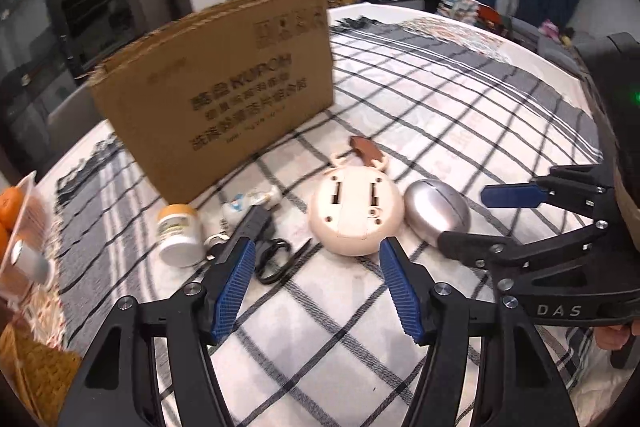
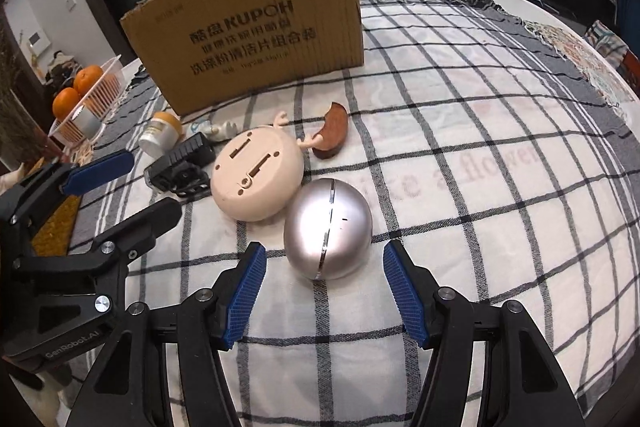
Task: Organize rigid objects
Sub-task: 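Grasp the silver egg with the right tool while the left tool grasps the beige deer gadget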
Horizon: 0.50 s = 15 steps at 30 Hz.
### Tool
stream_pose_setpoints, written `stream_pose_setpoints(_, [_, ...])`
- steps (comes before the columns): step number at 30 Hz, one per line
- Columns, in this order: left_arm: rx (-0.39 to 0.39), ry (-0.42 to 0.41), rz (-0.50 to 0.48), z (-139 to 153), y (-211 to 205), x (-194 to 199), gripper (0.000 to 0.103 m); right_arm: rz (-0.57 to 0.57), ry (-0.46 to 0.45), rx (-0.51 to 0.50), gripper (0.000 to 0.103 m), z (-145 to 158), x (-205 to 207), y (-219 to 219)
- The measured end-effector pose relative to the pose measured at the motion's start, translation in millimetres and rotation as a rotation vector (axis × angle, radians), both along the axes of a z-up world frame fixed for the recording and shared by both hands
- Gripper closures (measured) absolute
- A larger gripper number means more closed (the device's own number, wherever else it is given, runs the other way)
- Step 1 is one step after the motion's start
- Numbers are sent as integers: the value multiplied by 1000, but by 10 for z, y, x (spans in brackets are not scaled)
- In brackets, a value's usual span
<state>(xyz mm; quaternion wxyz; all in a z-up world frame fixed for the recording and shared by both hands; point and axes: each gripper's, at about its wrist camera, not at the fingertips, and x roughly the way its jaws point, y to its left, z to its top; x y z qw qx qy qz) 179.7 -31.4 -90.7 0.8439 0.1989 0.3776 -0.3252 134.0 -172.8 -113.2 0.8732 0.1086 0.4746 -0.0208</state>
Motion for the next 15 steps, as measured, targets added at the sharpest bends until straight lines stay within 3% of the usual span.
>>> stream_pose_setpoints(15, [0, 102, -130, -127, -219, 257, 34, -25, 55, 25, 41, -172, 113, -76])
